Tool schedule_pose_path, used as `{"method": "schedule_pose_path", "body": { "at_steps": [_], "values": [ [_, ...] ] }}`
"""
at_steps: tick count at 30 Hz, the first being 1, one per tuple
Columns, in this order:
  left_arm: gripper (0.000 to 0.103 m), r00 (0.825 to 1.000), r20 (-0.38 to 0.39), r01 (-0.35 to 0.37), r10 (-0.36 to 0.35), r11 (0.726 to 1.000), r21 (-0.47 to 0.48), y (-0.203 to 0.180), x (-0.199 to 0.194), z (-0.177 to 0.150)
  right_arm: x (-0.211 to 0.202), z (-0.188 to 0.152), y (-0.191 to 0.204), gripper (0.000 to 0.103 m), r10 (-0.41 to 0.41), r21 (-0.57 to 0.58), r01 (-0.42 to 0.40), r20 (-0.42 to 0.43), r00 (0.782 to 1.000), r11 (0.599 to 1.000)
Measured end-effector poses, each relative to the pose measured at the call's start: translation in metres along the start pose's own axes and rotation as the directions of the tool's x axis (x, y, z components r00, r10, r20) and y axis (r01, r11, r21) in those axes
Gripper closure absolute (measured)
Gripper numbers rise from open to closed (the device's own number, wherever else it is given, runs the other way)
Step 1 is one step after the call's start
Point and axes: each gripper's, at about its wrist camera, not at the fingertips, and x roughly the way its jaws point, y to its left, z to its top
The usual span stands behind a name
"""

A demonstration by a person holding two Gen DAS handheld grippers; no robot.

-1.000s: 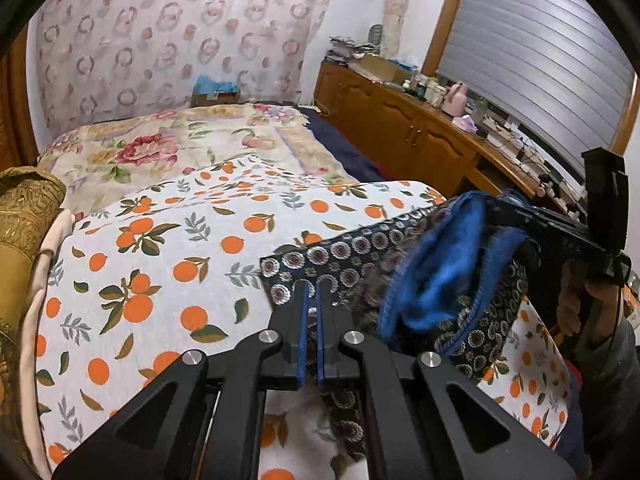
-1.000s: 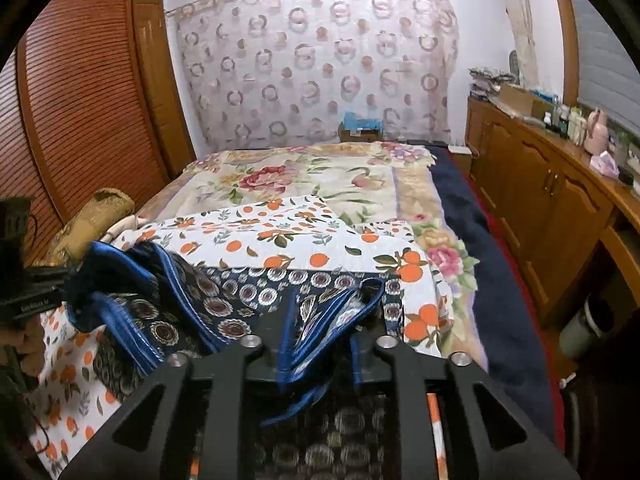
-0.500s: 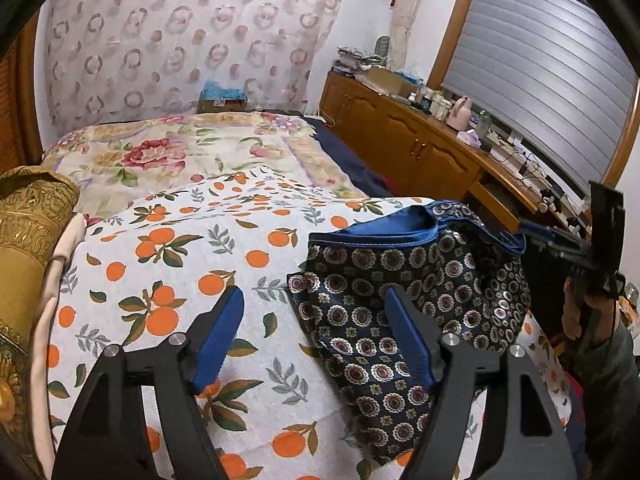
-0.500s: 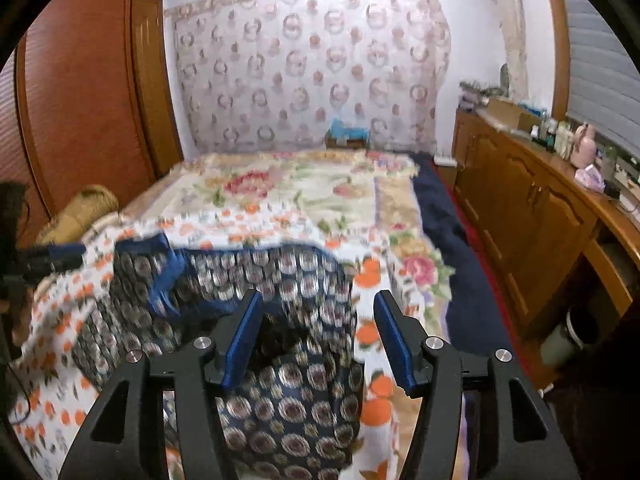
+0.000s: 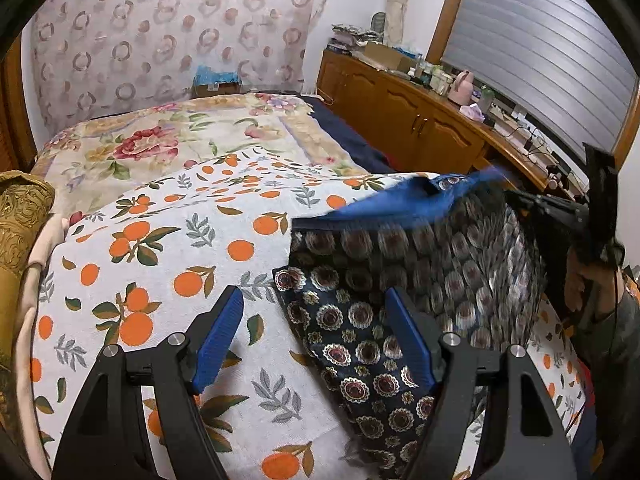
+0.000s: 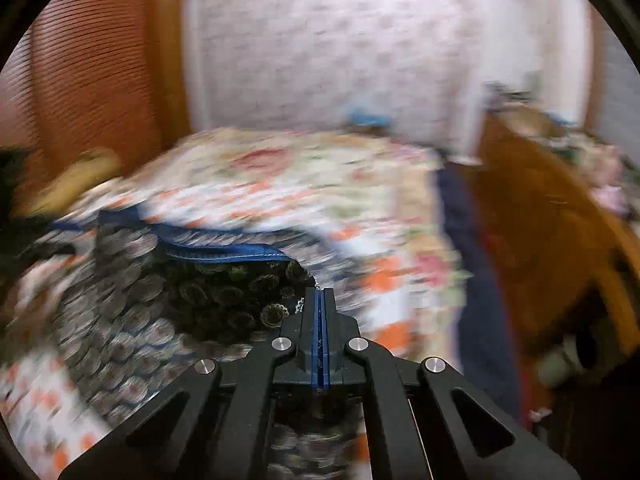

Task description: Fold small clothes

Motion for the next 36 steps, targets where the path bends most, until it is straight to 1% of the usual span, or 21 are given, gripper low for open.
{"method": "schedule_pose_path", "body": {
  "at_steps": [1,2,3,5,8,10,11,12,13,14,15,18,23,27,31,34,36],
  "values": [
    [0.029,1.0,-0.002,-0.004,0.004,1.0,0.0,0.0,0.002,0.0,0.003,0.0,-0.008,0.103,-0.018,0.042,0.018,-0.015,1.0,0.999],
    [0.029,1.0,-0.009,-0.011,0.011,1.0,-0.001,0.001,0.004,0.001,0.005,0.001,-0.013,0.103,0.006,0.065,-0.005,-0.021,1.0,0.998],
    [0.029,1.0,-0.017,-0.017,0.017,1.0,-0.002,0.002,0.007,0.001,0.007,0.001,-0.013,0.103,0.006,0.064,-0.005,-0.025,1.0,0.998],
    [0.029,0.999,-0.03,-0.026,0.026,1.0,0.001,0.003,0.014,0.002,0.01,-0.001,-0.01,0.102,-0.022,0.043,0.024,-0.041,0.999,0.999],
    [0.029,0.998,-0.053,-0.034,0.035,0.999,0.011,0.002,0.024,0.002,0.01,0.002,-0.007,0.102,-0.032,0.04,0.034,-0.057,0.998,0.999],
    [0.029,0.997,-0.064,-0.03,0.031,0.999,0.018,0.002,0.029,0.002,0.01,0.004,-0.008,0.097,-0.027,0.055,0.03,-0.061,0.998,0.998],
    [0.029,0.997,-0.067,-0.024,0.025,1.0,0.018,0.001,0.031,0.002,0.009,0.004,-0.009,0.088,-0.03,0.063,0.034,-0.062,0.998,0.997],
    [0.035,0.997,-0.071,-0.014,0.015,1.0,0.017,0.001,0.033,0.003,0.011,0.007,-0.009,0.075,-0.03,0.068,0.035,-0.063,0.998,0.997],
    [0.042,0.997,-0.072,-0.002,0.003,1.0,0.013,0.002,0.034,0.003,0.011,0.013,-0.012,0.068,-0.027,0.071,0.032,-0.067,0.997,0.997],
    [0.053,0.996,-0.083,0.015,-0.015,1.0,0.008,0.002,0.038,0.004,0.014,0.012,-0.011,0.056,-0.02,0.071,0.025,-0.074,0.997,0.997],
    [0.057,0.995,-0.097,0.027,-0.026,1.0,0.001,0.003,0.041,0.004,0.015,0.011,-0.011,0.053,-0.008,0.07,0.014,-0.087,0.996,0.997],
    [0.058,0.996,-0.088,0.026,-0.025,1.0,0.006,0.001,0.042,0.006,0.021,0.009,-0.014,0.052,-0.004,0.069,0.011,-0.101,0.995,0.998],
    [0.058,0.997,-0.081,0.019,-0.016,0.999,0.032,-0.002,0.042,0.005,0.023,0.009,-0.022,0.051,0.044,0.108,-0.031,-0.12,0.992,0.994],
    [0.058,0.997,-0.081,0.019,-0.016,0.999,0.032,-0.002,0.042,0.005,0.025,0.008,-0.03,0.051,0.098,0.157,-0.077,-0.13,0.987,0.985],
    [0.058,0.997,-0.081,0.014,-0.011,0.999,0.037,-0.003,0.043,0.006,0.009,0.011,-0.027,0.051,0.099,0.155,-0.087,-0.074,0.992,0.984],
    [0.058,0.997,-0.083,0.005,-0.001,0.999,0.045,-0.004,0.043,0.006,0.001,0.009,-0.023,0.051,0.091,0.138,-0.082,-0.062,0.994,0.987],
    [0.058,0.997,-0.083,0.005,-0.001,0.999,0.045,-0.004,0.043,0.006,-0.002,0.006,-0.021,0.051,0.086,0.125,-0.077,-0.071,0.994,0.989]
  ]
}}
